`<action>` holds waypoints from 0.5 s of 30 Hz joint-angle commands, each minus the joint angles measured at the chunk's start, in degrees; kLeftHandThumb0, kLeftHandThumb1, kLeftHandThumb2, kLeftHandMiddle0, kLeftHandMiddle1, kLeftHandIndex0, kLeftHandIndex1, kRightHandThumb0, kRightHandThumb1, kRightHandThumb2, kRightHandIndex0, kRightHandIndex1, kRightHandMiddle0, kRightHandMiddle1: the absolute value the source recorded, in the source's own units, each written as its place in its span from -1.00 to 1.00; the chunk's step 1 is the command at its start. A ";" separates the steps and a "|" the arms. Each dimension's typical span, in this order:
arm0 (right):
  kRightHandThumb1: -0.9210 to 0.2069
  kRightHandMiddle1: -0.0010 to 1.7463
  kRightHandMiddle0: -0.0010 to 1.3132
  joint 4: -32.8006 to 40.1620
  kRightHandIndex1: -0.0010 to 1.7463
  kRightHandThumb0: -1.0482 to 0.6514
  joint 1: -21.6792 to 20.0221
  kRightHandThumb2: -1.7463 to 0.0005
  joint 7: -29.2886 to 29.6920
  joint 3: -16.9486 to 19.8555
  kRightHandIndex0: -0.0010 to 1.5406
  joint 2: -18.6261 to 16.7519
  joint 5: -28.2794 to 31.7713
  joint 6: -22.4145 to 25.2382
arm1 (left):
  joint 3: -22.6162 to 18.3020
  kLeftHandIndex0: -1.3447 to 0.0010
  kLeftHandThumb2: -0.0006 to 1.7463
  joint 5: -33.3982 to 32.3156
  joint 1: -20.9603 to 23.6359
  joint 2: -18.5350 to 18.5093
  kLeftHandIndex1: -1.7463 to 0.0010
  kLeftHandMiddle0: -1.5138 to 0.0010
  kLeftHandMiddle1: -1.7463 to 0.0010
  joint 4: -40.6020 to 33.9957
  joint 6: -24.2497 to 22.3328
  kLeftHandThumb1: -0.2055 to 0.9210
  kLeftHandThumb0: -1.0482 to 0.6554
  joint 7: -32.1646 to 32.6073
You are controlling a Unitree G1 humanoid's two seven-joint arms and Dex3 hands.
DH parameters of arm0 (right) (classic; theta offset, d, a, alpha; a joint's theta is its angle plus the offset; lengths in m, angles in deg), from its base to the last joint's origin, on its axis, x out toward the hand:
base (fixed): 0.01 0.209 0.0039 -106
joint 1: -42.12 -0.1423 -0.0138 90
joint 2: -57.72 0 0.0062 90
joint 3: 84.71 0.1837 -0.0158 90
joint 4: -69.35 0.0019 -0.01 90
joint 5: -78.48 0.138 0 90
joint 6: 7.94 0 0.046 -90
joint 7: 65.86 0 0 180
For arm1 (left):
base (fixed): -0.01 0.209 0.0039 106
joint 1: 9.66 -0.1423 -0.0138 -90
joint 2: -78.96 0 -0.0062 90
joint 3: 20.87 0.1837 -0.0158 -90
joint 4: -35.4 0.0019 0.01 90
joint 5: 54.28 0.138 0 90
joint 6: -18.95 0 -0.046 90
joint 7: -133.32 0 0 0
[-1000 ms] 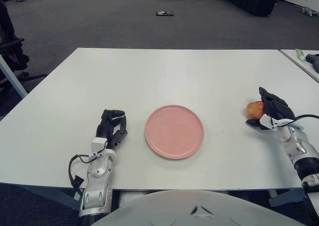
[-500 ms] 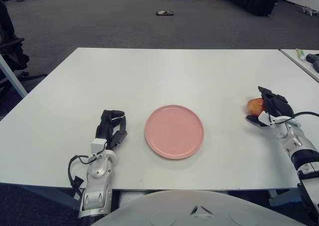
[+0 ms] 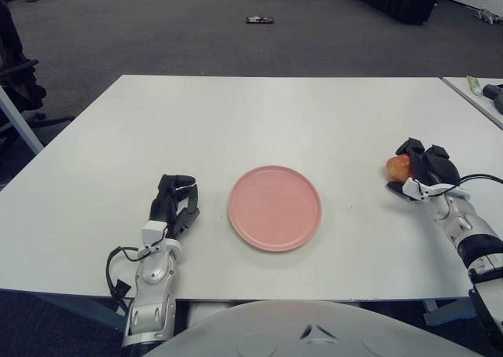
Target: Put the apple into the plate.
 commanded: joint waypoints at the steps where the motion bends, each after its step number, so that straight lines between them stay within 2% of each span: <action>1: 0.13 1.00 -0.04 0.38 1.00 -0.34 0.54 -0.55 2.66 0.17 0.29 -0.95 0.09 -0.25 | -0.22 0.72 -0.39 0.19 -0.85 -0.35 -1.00 0.44 -0.47 1.04 -1.49 1.00 -0.17 -0.06; 8: 0.20 1.00 0.01 5.53 1.00 -0.35 3.25 -0.61 2.87 2.54 0.60 -2.37 3.07 0.37 | -0.38 0.72 -0.39 0.01 -0.61 -0.33 -1.00 0.44 -0.46 1.05 -1.55 1.00 -0.17 0.00; 15: 0.21 1.00 0.02 8.71 1.00 -0.35 5.03 -0.62 -0.04 5.31 0.65 -3.60 7.56 -0.71 | -0.31 0.72 -0.39 0.59 -0.38 -0.61 -1.00 0.44 -0.46 0.59 -3.47 1.00 -0.17 0.26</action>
